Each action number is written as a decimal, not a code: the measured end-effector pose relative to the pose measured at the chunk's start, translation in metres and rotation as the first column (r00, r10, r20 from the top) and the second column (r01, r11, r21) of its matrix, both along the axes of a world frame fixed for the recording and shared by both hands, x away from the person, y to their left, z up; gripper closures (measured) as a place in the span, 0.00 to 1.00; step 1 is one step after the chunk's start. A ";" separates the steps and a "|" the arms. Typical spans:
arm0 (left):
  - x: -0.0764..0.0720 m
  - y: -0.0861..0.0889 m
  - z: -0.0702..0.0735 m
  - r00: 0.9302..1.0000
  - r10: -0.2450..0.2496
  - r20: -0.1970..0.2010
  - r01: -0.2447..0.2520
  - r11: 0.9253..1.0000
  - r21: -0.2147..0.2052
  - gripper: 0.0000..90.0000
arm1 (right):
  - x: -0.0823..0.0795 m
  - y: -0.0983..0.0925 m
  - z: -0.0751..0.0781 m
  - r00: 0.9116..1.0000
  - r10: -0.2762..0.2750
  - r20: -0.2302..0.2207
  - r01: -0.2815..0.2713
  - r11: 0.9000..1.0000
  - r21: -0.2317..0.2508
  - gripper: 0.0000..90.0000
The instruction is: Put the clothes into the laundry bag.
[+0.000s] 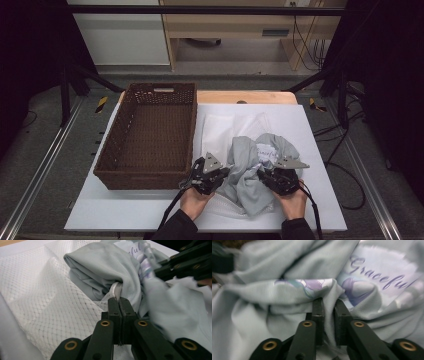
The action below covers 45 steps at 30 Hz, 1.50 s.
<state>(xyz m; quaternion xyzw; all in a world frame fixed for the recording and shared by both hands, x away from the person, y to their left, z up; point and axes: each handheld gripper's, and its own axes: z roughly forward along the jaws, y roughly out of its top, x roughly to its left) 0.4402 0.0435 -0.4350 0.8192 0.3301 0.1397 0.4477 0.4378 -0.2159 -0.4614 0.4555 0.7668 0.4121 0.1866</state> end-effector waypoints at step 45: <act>-0.006 0.003 0.001 1.000 -0.001 0.019 0.000 1.000 0.020 0.98 | -0.004 0.000 0.021 0.992 -0.089 0.094 0.088 0.996 0.013 0.24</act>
